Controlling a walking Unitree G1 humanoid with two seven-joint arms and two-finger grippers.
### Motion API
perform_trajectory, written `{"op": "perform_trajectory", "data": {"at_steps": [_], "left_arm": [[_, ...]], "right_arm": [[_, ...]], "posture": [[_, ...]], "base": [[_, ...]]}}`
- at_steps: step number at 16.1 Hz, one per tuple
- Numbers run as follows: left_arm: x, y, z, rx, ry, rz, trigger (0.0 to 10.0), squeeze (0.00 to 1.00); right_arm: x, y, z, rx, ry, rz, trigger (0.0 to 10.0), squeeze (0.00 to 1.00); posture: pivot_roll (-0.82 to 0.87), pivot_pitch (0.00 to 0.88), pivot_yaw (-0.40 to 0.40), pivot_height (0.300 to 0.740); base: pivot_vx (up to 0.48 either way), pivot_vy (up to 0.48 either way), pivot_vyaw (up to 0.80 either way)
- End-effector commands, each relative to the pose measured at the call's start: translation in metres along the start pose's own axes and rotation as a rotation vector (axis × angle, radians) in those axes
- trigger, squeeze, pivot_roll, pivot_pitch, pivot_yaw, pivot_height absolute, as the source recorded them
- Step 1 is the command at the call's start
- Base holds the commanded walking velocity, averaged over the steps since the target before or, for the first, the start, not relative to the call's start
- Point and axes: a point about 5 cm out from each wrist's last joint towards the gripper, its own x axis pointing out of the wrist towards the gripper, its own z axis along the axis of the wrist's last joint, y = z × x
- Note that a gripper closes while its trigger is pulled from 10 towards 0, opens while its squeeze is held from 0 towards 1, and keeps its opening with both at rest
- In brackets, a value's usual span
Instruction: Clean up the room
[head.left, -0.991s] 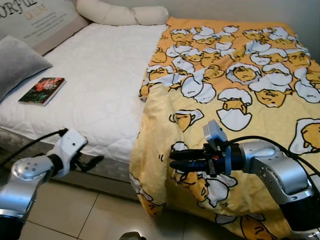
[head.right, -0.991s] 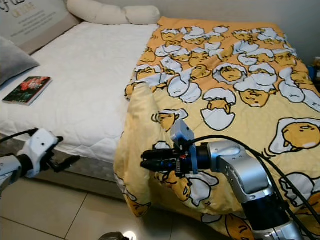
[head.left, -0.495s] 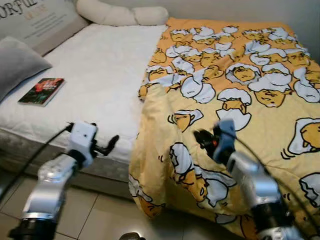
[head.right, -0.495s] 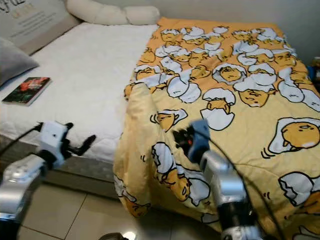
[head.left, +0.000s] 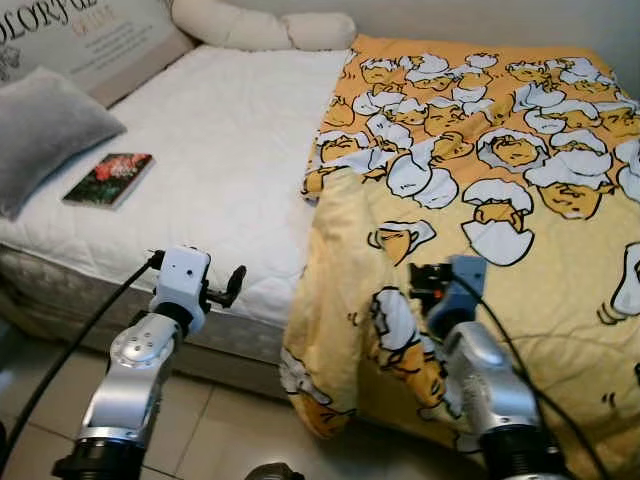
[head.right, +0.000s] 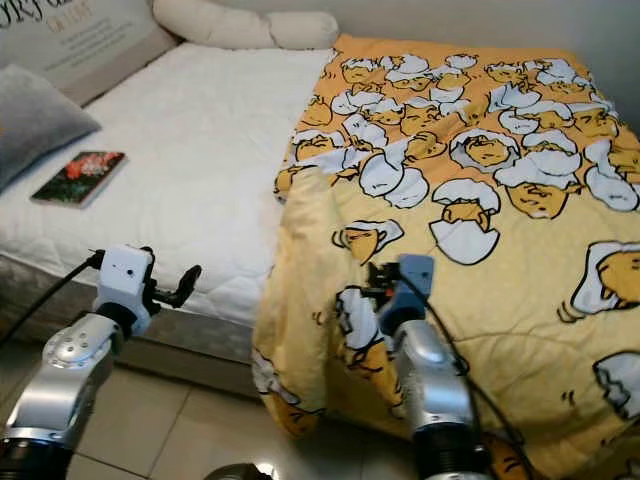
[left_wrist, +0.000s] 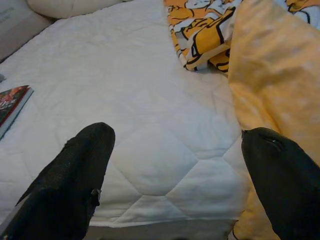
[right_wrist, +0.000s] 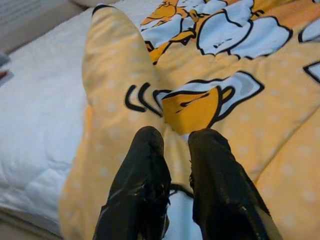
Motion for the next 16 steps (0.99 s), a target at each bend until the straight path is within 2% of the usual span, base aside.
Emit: {"op": "perform_trajectory", "data": {"at_steps": [1, 3, 15, 16], "left_arm": [[0.0004, 0.0001, 0.0005, 0.001, 0.003, 0.018, 10.0, 0.00], [-0.0001, -0.0023, -0.0012, -0.017, 0.005, 0.043, 10.0, 0.00], [0.0043, 0.0043, 0.0033, -0.009, -0.004, 0.064, 10.0, 0.00], [0.0040, 0.0039, 0.0027, -0.017, -0.003, 0.061, 10.0, 0.00]], "right_arm": [[0.0003, -0.0071, 0.0039, 0.034, -0.017, -0.037, 10.0, 0.00], [0.0034, -0.0023, 0.0058, 0.011, -0.020, -0.021, 10.0, 0.00], [0.0058, -0.0048, 0.0098, -0.014, -0.032, -0.023, 10.0, 0.00], [0.0062, -0.0048, 0.0107, -0.016, -0.037, -0.023, 10.0, 0.00]], "posture": [[0.10, 0.000, 0.058, 0.740], [0.10, 0.000, 0.046, 0.740], [0.09, 0.000, 0.047, 0.740], [0.09, 0.000, 0.044, 0.740]], "base": [[0.000, 0.386, 0.00], [0.000, 0.382, -0.23], [0.000, 0.383, -0.79], [0.000, 0.368, 0.00]]}}
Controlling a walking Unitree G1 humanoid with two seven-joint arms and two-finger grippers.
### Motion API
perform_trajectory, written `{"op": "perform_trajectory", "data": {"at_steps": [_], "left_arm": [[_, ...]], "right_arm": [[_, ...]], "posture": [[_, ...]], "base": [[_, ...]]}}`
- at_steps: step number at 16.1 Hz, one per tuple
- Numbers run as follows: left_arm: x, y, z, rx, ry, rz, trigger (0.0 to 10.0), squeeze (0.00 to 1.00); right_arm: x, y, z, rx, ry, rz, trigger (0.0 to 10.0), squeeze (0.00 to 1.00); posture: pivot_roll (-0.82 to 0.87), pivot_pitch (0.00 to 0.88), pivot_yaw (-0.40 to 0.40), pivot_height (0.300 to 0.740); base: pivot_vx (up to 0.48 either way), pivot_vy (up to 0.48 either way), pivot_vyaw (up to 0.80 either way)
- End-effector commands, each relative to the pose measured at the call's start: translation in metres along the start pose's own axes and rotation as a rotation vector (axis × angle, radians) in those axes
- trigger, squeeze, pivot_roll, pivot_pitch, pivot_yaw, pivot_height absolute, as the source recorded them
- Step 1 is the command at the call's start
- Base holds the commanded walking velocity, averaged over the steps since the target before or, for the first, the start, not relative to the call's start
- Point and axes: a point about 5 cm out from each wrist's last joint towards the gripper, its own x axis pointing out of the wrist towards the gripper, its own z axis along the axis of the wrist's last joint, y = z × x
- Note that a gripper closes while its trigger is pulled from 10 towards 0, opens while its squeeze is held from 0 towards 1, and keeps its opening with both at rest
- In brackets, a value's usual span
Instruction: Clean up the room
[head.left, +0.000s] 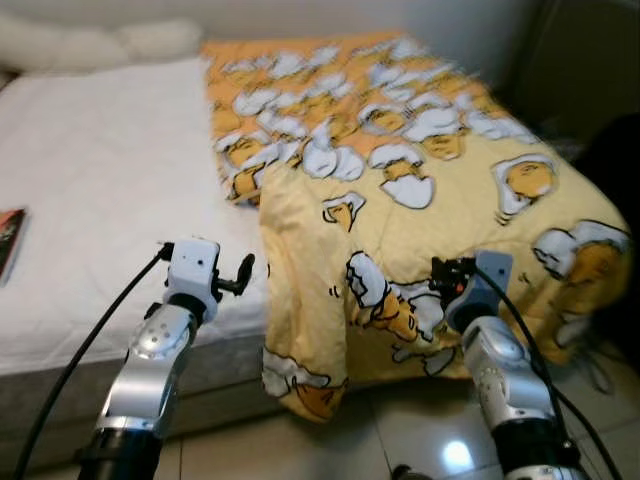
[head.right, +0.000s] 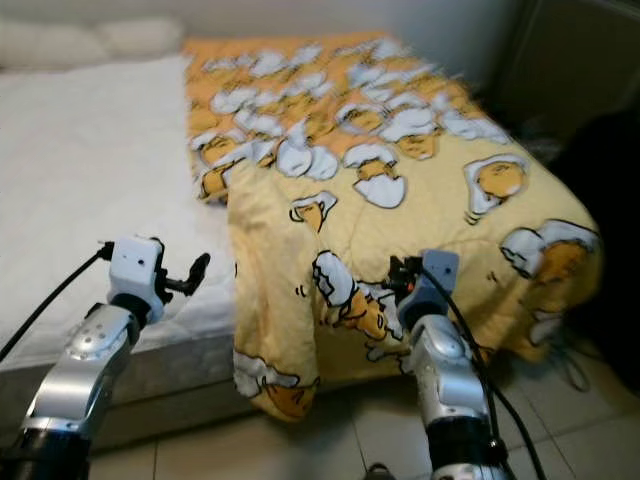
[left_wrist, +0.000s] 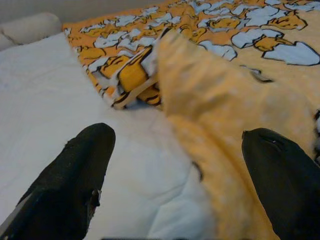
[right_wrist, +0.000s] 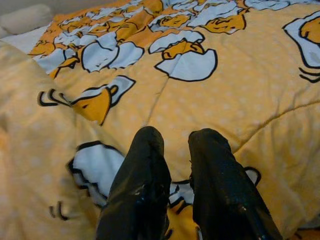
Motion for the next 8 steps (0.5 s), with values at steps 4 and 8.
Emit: {"op": "perform_trajectory", "data": {"at_steps": [4, 8], "left_arm": [[-0.006, 0.002, -0.004, -0.042, 0.002, 0.006, 10.0, 0.00], [-0.005, 0.004, 0.001, -0.053, -0.027, 0.000, 10.0, 0.00]], "right_arm": [[0.003, 0.016, 0.007, -0.008, -0.030, 0.085, 10.0, 1.00], [0.001, 0.022, 0.010, -0.028, -0.049, 0.154, 10.0, 1.00]], "posture": [[0.10, 0.000, 0.035, 0.740], [0.09, 0.000, 0.038, 0.740]], "base": [[0.000, 0.000, 0.00], [0.000, 0.000, 0.00]]}}
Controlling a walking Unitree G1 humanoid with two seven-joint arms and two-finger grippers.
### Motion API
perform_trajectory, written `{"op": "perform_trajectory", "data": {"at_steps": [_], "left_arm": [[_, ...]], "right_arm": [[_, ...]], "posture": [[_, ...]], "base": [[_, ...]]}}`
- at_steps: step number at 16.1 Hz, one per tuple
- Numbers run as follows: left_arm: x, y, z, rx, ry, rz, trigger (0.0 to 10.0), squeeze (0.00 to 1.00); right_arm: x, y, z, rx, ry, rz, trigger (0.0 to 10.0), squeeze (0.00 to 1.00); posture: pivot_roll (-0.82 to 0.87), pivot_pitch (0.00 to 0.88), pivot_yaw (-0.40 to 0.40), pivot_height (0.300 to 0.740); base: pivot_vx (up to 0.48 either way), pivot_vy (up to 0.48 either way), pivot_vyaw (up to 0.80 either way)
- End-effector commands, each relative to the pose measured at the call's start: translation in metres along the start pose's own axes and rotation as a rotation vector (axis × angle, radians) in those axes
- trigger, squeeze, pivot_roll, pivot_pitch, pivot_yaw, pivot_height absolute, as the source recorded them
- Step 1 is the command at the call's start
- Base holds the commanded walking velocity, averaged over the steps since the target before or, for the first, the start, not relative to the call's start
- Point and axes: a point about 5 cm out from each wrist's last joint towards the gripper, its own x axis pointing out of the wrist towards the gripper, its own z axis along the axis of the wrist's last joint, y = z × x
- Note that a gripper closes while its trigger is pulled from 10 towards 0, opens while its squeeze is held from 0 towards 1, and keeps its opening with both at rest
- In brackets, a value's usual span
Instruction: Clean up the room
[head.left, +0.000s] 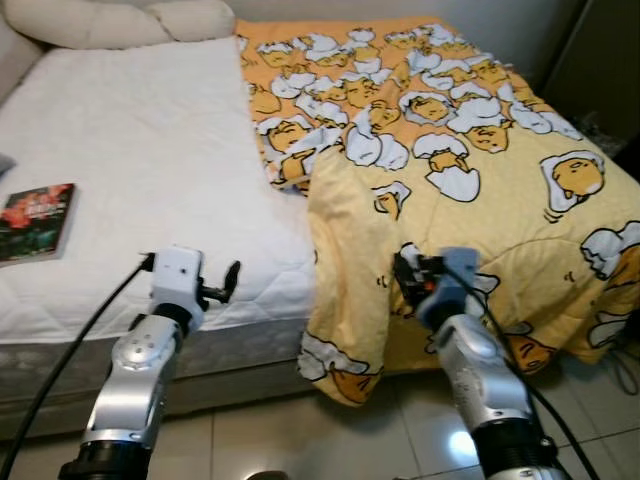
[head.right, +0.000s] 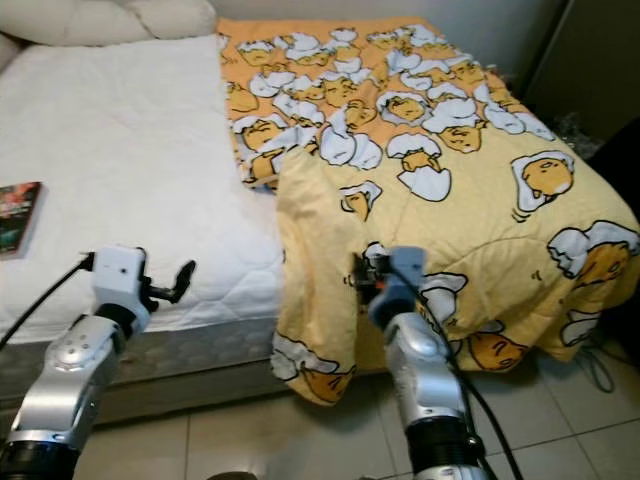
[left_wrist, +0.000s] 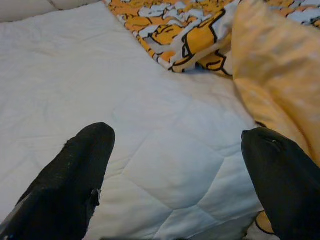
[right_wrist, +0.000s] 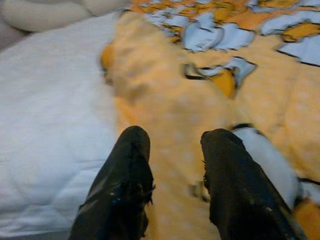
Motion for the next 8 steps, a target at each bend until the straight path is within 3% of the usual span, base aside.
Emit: {"op": "perform_trajectory", "data": {"at_steps": [1, 4, 8], "left_arm": [[0.0028, -0.0048, 0.0073, -0.003, -0.034, -0.025, 10.0, 0.00], [0.0041, -0.0043, 0.0074, -0.012, -0.033, -0.028, 10.0, 0.00], [0.0042, -0.0055, 0.0061, -0.012, -0.029, -0.038, 10.0, 0.00]], "right_arm": [[-0.0019, -0.0078, 0.0070, -0.017, -0.027, -0.017, 10.0, 1.00], [-0.0022, -0.0062, 0.0074, -0.093, -0.002, 0.035, 10.0, 1.00], [-0.0018, -0.0062, 0.0068, -0.115, 0.021, 0.056, 10.0, 1.00]], "posture": [[0.09, 0.000, 0.038, 0.740], [0.09, 0.000, 0.040, 0.740], [0.08, 0.000, 0.040, 0.740]], "base": [[0.000, 0.000, 0.00], [0.179, 0.000, 0.00], [0.316, 0.000, 0.73]]}}
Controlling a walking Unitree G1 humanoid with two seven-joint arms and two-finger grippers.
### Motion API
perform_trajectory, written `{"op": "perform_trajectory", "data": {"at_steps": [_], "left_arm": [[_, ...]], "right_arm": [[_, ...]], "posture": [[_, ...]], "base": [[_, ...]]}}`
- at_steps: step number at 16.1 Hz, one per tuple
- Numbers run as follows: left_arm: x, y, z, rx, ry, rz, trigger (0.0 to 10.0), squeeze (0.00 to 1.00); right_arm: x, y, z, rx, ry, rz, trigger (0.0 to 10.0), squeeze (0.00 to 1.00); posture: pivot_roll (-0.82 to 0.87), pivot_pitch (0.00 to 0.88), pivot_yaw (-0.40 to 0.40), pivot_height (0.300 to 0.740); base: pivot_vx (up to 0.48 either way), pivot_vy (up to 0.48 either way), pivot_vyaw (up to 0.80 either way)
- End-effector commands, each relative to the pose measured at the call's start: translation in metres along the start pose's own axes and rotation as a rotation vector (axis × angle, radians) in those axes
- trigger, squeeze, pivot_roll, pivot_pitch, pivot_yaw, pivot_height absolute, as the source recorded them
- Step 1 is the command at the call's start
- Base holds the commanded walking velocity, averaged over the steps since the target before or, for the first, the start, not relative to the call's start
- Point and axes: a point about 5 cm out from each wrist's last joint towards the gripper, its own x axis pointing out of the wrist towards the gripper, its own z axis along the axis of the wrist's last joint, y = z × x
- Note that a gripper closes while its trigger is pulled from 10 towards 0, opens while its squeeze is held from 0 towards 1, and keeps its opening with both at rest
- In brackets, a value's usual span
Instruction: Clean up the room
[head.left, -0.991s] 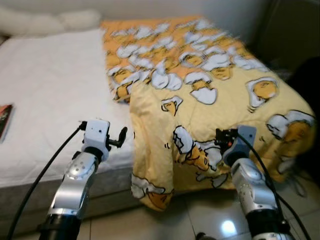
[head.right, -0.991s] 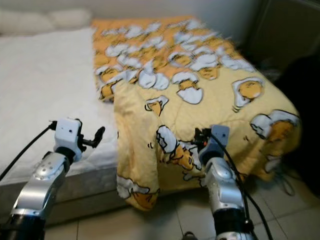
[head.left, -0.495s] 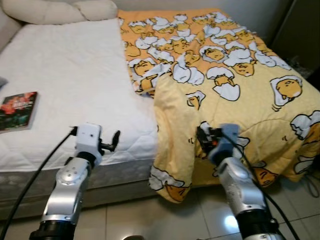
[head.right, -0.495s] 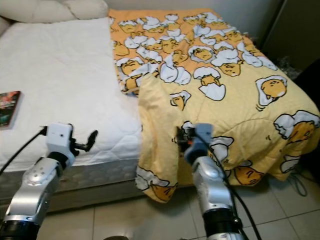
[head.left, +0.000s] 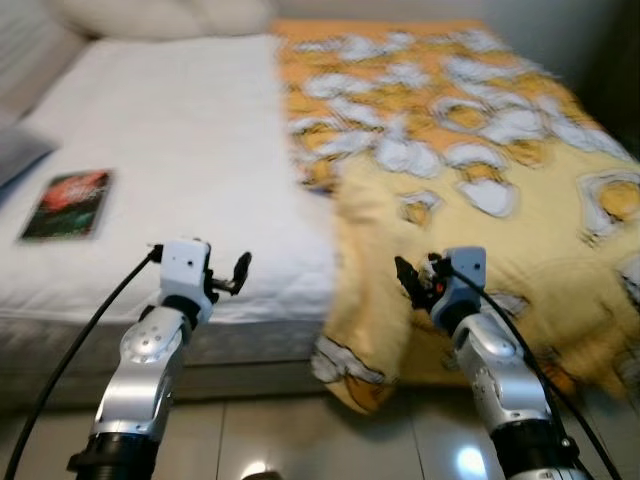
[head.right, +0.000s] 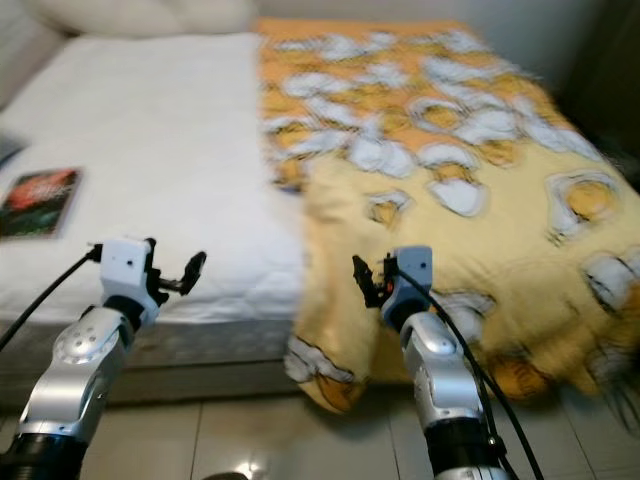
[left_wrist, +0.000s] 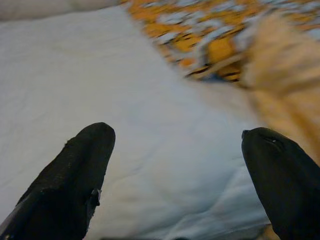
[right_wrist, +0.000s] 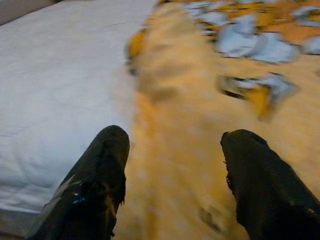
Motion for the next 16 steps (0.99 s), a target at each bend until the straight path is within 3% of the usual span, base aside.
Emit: {"op": "perform_trajectory", "data": {"at_steps": [1, 6, 9, 11, 16], "left_arm": [[-0.001, -0.001, -0.002, -0.005, 0.008, -0.006, 10.0, 0.00], [-0.003, 0.001, -0.003, -0.004, 0.015, 0.000, 10.0, 0.00], [-0.005, 0.000, -0.005, 0.009, 0.027, -0.010, 10.0, 0.00], [-0.007, -0.004, -0.005, 0.034, 0.029, -0.059, 10.0, 0.00], [-0.014, -0.006, -0.003, 0.090, 0.044, -0.188, 10.0, 0.00]], "right_arm": [[0.002, 0.006, 0.003, -0.003, 0.000, 0.032, 10.0, 1.00], [0.004, 0.004, 0.002, -0.046, 0.033, 0.049, 10.0, 1.00], [0.007, 0.007, 0.003, -0.098, 0.070, 0.077, 10.0, 1.00], [0.011, 0.009, 0.005, -0.195, 0.150, 0.075, 10.0, 1.00], [0.019, 0.025, 0.001, -0.305, 0.240, 0.167, 10.0, 1.00]], "posture": [[0.08, 0.000, 0.039, 0.740], [0.09, 0.000, 0.034, 0.740], [0.09, 0.000, 0.033, 0.740], [0.10, 0.000, 0.031, 0.740], [0.11, 0.000, 0.035, 0.740]], "base": [[0.337, 0.000, 0.79], [0.355, 0.000, 0.00], [0.000, 0.000, 0.00], [0.000, 0.000, 0.00], [0.000, 0.000, 0.00]]}}
